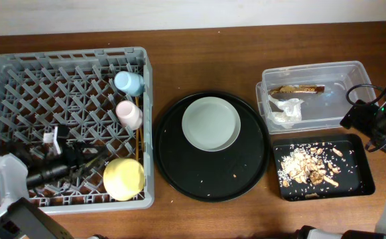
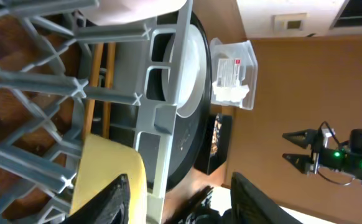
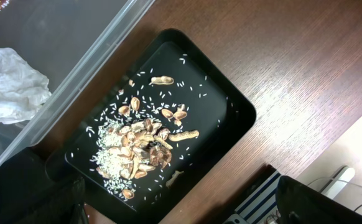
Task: Sort waste into correct bins and load items into the dishwasher rack
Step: 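Lift the yellow bowl and lower it into the rack's front right corner, then move the left gripper to the white plate and grasp its edge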
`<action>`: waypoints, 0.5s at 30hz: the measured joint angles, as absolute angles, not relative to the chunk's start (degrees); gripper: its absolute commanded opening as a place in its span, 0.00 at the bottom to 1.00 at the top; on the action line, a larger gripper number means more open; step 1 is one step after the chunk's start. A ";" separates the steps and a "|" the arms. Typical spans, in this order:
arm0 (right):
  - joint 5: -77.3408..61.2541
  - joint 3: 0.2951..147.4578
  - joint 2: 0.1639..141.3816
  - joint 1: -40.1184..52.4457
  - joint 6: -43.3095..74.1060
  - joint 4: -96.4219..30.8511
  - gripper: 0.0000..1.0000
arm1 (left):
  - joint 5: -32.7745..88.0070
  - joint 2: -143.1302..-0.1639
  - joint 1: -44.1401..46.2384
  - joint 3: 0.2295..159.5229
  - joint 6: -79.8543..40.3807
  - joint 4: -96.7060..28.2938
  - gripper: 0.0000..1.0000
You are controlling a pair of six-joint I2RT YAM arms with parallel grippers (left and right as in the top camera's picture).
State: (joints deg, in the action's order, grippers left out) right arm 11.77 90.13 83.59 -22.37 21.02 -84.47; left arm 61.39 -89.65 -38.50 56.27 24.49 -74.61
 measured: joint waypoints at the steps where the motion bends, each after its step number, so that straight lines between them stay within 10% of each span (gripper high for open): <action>1: 11.77 90.13 83.59 -22.37 20.97 -84.47 0.99 | 61.08 -89.65 -38.50 57.39 24.43 -75.72 0.53; 9: 11.79 90.13 83.59 -22.37 20.99 -84.49 0.99 | 57.71 -79.15 -35.05 65.80 18.22 -75.02 0.71; 15: 11.77 90.13 83.59 -22.37 20.99 -84.47 0.99 | 38.46 -70.57 -9.87 77.41 -2.92 -63.13 0.74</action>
State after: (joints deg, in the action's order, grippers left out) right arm 11.77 90.13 83.59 -22.37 20.99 -84.47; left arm 38.46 -70.57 -9.87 77.41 -2.92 -63.13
